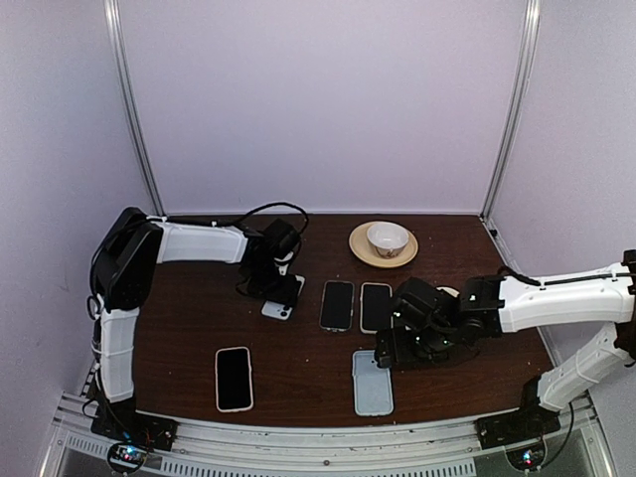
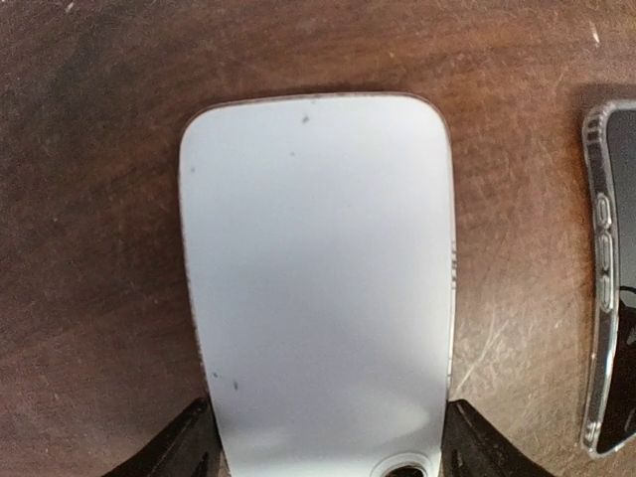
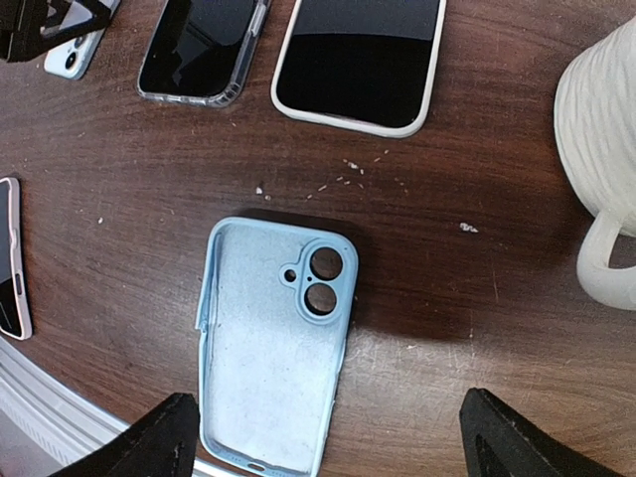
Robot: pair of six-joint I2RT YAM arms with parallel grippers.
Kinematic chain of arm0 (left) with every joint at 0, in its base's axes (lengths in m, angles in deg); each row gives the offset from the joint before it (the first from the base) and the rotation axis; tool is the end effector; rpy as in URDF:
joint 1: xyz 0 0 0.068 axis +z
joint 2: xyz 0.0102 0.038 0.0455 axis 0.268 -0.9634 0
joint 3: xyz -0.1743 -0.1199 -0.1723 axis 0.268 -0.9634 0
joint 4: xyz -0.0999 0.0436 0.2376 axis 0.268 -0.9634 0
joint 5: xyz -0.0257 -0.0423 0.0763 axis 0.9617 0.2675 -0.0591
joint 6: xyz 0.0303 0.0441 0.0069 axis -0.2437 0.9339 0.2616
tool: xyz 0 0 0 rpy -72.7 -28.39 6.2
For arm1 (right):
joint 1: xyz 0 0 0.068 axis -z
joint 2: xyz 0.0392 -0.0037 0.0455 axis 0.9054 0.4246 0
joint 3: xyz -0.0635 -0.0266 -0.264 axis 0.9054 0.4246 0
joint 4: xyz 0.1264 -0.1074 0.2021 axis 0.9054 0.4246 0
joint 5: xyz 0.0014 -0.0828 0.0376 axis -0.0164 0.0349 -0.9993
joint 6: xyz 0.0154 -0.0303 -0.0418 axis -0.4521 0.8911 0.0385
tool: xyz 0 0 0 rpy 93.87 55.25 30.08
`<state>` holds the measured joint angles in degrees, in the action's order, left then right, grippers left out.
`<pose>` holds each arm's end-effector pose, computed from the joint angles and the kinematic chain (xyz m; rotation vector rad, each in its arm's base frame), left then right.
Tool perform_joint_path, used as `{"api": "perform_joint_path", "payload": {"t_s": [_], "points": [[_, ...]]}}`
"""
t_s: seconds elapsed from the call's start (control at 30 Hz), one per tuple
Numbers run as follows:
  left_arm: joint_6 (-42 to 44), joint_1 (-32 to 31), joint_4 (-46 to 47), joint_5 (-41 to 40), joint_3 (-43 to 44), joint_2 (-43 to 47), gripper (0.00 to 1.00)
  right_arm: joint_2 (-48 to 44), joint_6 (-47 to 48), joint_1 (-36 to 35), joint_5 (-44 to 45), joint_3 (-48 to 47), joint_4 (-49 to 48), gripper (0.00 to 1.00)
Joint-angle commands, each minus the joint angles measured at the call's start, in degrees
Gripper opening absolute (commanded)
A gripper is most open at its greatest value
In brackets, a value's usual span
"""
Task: Put the phone into the phone case
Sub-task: Pick up the phone from the center of the board.
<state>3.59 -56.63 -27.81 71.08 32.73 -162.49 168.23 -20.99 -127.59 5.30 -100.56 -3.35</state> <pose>0.3267 -0.2818 0.1475 0.2715 2.8133 -0.1986 0.1197 0.2273 0.2092 -0.1580 2.8389 0.4623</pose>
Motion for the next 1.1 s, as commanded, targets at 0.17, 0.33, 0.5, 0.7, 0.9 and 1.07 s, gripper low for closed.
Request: {"api": "perform_joint_path", "payload": {"t_s": [0.17,0.33,0.5,0.7,0.9,1.07], "points": [[0.07,0.21,7.66,7.60,-14.41,12.56,0.48,-1.83,6.40,0.44,1.11,-5.40,-0.31,0.97],[-4.09,0.17,7.84,10.62,-19.24,15.81,0.45,2.27,10.02,4.36,-6.00,-10.71,-7.30,0.97],[-7.52,0.21,12.10,13.21,-24.08,19.50,0.45,11.76,7.59,10.37,-14.25,-17.44,-18.04,0.95],[-8.31,0.21,13.24,14.15,-25.51,19.90,0.44,29.79,5.57,12.44,-20.64,-32.23,-20.05,0.86],[-8.49,0.21,15.16,14.65,-27.87,21.19,0.44,42.07,1.12,12.44,-23.95,-40.49,-22.53,0.80],[-7.97,0.36,15.08,13.66,-28.76,21.13,0.45,46.48,-2.10,12.44,-25.66,-41.75,-26.21,0.76]]}}
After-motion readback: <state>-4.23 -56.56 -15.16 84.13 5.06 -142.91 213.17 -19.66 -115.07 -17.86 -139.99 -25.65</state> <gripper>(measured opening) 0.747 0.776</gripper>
